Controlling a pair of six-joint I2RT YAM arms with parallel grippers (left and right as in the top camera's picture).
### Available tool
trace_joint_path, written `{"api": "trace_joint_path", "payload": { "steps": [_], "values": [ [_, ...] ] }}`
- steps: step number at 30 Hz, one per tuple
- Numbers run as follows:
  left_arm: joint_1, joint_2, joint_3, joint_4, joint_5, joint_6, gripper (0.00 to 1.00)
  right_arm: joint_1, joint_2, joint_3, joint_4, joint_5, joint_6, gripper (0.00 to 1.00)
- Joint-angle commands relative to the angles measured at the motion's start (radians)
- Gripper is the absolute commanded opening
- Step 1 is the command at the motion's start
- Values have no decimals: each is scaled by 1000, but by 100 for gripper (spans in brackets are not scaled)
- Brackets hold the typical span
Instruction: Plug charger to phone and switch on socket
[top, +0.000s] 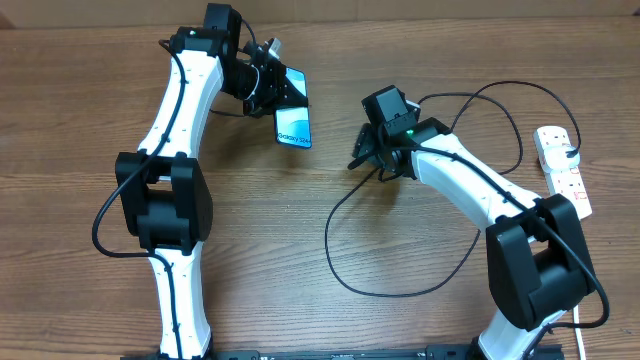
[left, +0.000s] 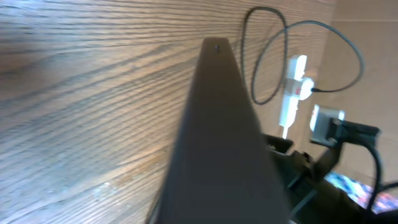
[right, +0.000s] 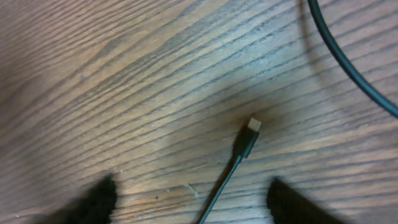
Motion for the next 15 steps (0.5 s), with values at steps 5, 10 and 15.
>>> {"api": "trace_joint_path", "payload": {
  "steps": [5,10,15],
  "values": [
    [-10,-36,2,6,91,-13,4,-8,-16,-27,-24,86,132,27],
    [-10,-36,2,6,91,-13,4,-6,-13,-27,-60,187,221,19],
    [-10,-36,2,5,91,-13,4,-6,8,-27,-51,188,247,17]
  ]
}}
